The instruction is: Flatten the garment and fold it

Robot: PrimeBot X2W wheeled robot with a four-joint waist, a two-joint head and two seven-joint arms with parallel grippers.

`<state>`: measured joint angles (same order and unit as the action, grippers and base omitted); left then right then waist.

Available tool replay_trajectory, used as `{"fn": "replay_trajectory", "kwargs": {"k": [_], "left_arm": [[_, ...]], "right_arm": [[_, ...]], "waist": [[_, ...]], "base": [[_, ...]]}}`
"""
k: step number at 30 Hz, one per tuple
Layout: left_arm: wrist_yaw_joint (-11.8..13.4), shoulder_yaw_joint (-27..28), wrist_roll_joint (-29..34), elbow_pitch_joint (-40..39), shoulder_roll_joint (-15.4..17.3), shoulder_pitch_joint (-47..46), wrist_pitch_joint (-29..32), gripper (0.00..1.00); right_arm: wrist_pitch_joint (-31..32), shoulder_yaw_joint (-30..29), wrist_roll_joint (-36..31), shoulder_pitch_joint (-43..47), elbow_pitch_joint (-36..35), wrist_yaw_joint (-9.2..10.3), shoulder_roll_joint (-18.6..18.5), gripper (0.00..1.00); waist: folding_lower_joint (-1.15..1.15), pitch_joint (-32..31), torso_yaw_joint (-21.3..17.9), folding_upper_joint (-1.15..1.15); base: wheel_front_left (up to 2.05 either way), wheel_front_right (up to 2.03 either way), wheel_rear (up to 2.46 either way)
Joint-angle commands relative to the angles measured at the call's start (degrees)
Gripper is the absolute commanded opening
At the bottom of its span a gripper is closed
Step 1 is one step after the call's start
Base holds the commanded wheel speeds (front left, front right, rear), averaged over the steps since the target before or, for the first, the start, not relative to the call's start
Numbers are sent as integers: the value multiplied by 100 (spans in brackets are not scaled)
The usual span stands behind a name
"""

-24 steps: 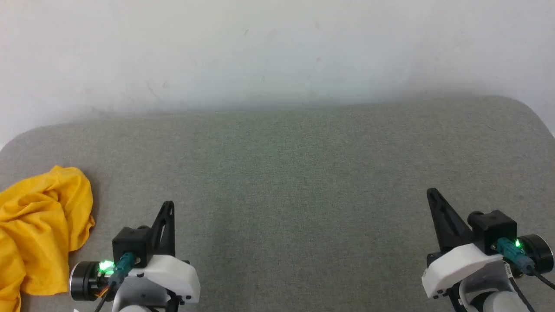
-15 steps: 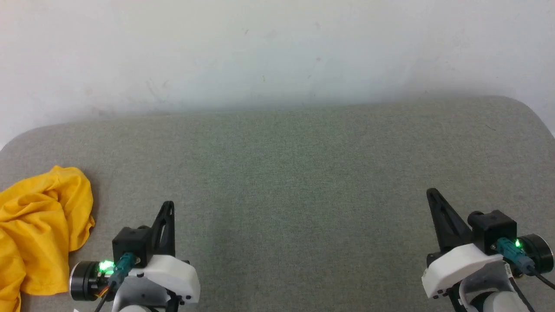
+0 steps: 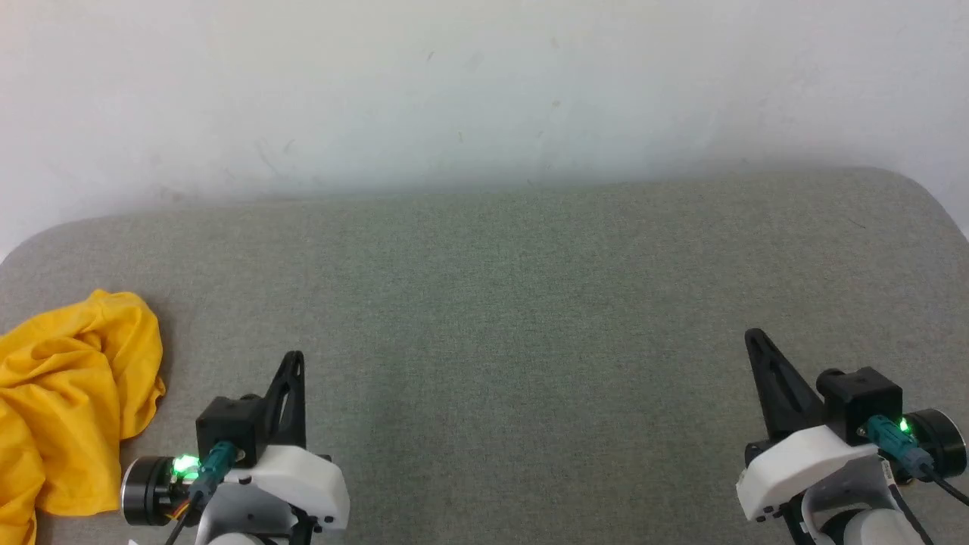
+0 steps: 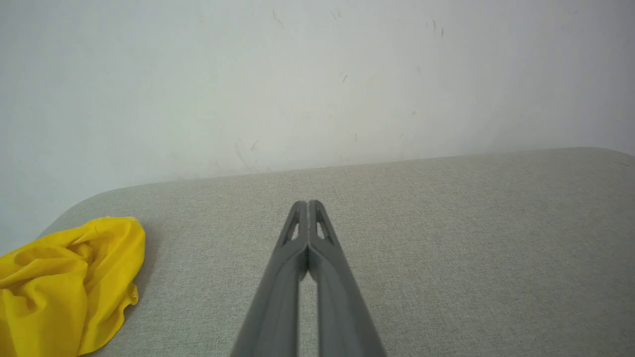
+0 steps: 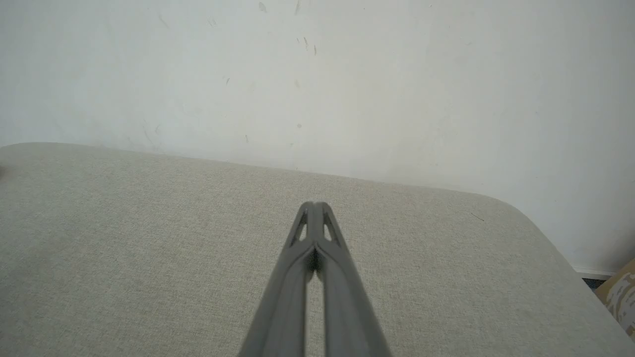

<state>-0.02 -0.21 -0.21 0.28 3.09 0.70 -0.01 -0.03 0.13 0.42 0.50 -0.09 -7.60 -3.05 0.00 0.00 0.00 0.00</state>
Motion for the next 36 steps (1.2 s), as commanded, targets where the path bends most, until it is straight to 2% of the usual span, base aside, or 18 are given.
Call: {"fn": "replay_trajectory", "kwargs": {"k": [1, 6, 7, 22, 36], "left_arm": [[2, 21, 21, -28, -22, -70, 1, 0], [2, 21, 21, -28, -22, -70, 1, 0], [0, -3, -2, 2, 1, 1, -1, 100], [12, -49, -245, 84, -1, -40, -169, 100], [30, -32, -497, 108, -3, -51, -337, 100]], "right_arm": [[3, -13, -42, -50, 9, 11, 17, 0], [3, -13, -42, -50, 9, 11, 17, 0], [-1, -1, 5, 1, -1, 0, -1, 100], [-170, -30, 167, -10, 122, 1, 0, 100], [-321, -52, 230, -2, 169, 2, 2, 100]], "waist": [[0, 0, 0, 0], [0, 0, 0, 0], [0, 0, 0, 0], [0, 7, 58, 0], [0, -15, 420, 0]], "base": [[0, 0, 0], [0, 0, 0], [0, 0, 0], [0, 0, 0], [0, 0, 0]]}}
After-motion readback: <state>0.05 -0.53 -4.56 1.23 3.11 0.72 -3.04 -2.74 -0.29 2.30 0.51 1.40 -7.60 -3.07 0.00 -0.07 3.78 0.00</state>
